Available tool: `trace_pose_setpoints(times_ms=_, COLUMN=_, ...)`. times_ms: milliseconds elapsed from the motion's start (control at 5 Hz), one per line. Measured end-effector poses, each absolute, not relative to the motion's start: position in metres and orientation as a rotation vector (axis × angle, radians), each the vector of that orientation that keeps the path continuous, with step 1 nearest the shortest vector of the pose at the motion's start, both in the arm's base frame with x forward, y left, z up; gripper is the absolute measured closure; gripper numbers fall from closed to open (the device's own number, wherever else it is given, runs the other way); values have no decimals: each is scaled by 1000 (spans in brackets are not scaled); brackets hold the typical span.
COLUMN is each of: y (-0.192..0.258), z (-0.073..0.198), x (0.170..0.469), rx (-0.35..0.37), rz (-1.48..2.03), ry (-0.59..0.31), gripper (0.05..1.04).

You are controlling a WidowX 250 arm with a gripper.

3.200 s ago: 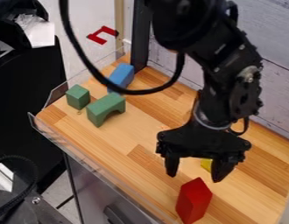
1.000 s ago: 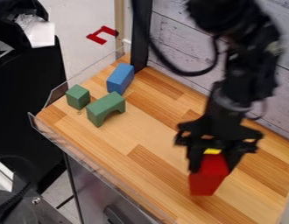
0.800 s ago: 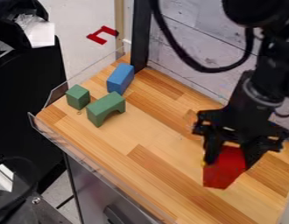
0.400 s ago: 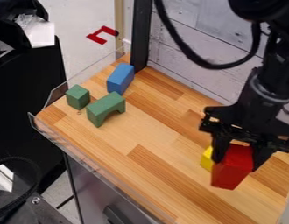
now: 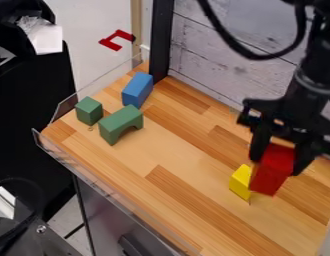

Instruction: Take the red block to put it on top of the yellow cube

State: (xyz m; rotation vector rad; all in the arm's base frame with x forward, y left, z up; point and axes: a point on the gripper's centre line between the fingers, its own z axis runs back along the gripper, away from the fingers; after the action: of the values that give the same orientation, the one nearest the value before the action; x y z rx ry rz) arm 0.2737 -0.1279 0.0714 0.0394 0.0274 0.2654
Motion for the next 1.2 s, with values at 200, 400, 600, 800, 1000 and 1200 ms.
trace_pose_setpoints(times_ms=200, y=-119, z=65, x=285, rx=24, rz=231, ry=52, gripper=490)
trace_pose_setpoints(times_ms=400, y=-110, z=59, x=289, rx=8, rz=231, ry=78, gripper=490)
trace_pose_setpoints(times_ms=600, y=-106, z=57, x=291, rx=-1, rz=231, ry=80, gripper=490)
trace_pose_setpoints(times_ms=800, y=-104, z=52, x=291, rx=-3, rz=224, ry=96, gripper=489)
trace_pose_setpoints(times_ms=1000, y=-103, z=46, x=291, rx=4, rz=215, ry=108, gripper=490)
trace_pose_setpoints(times_ms=1200, y=-103, z=40, x=289, rx=11, rz=207, ry=124, gripper=489)
